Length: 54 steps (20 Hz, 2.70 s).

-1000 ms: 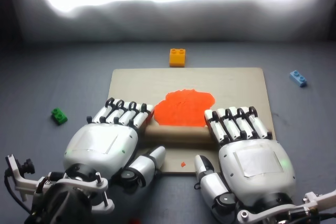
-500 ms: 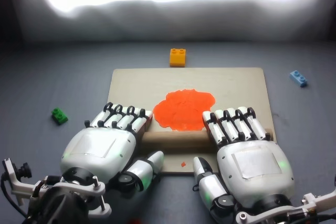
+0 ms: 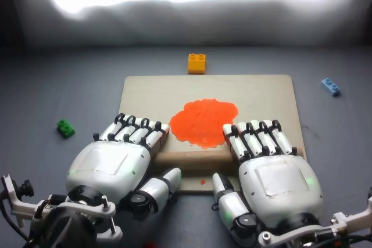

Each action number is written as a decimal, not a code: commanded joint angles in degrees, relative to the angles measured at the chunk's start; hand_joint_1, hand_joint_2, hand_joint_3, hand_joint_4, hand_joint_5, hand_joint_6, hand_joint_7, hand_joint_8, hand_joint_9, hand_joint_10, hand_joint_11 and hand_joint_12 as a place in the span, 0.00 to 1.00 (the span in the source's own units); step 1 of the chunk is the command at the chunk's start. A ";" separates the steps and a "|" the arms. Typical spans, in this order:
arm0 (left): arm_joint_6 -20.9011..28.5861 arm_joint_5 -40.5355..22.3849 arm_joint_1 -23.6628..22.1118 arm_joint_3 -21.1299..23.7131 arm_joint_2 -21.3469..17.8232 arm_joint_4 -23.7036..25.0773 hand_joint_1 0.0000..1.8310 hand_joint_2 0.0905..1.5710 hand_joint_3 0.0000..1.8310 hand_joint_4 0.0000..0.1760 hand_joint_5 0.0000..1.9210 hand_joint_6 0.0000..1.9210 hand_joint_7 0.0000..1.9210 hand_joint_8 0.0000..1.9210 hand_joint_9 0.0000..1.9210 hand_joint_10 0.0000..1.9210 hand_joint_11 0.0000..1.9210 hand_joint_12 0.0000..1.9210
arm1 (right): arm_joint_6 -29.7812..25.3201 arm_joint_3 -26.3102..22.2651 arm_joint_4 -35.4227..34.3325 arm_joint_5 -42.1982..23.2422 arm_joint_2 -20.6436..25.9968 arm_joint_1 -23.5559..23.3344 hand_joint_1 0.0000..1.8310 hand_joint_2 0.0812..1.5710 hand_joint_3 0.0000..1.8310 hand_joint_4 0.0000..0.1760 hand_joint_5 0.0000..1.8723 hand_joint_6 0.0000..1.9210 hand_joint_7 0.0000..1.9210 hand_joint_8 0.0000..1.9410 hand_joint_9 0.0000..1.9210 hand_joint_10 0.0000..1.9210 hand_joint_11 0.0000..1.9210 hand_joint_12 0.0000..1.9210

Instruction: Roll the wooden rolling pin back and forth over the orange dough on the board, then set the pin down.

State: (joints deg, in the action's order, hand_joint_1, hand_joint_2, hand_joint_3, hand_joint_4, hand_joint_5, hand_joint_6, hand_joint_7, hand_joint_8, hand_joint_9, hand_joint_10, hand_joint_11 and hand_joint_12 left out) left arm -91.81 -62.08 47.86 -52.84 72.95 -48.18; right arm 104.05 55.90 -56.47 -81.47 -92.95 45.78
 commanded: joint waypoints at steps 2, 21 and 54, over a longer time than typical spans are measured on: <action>-0.06 -4.70 -0.14 0.14 -0.51 3.66 0.00 0.97 0.00 0.00 0.09 0.00 0.09 0.00 0.06 0.00 0.00 0.11 | 0.13 0.37 1.58 -0.79 -0.27 -0.05 0.00 1.00 0.06 0.00 0.11 0.00 0.10 0.00 0.06 0.00 0.00 0.11; 0.16 -3.78 -1.97 0.28 -1.85 4.95 0.00 0.97 0.00 0.00 0.10 0.00 0.10 0.00 0.06 0.00 0.00 0.11 | -0.11 2.42 1.59 -0.85 -0.51 -2.37 0.00 1.00 0.06 0.00 0.11 0.00 0.10 0.00 0.07 0.00 0.00 0.12; -10.76 19.61 -21.00 2.21 -12.15 0.79 0.00 0.96 0.00 0.00 0.09 0.00 0.09 0.00 0.06 0.00 0.00 0.08 | -2.50 2.18 4.69 0.16 6.19 -11.09 0.00 0.99 0.03 0.00 0.13 0.01 0.12 0.00 0.08 0.00 0.00 0.17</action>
State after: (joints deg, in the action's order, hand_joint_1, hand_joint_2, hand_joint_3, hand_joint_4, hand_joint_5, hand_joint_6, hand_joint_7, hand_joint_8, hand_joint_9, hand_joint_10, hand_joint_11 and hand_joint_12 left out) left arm -102.24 -38.44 27.46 -50.72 61.25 -49.84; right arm 101.54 58.11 -56.66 -77.06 -86.96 35.09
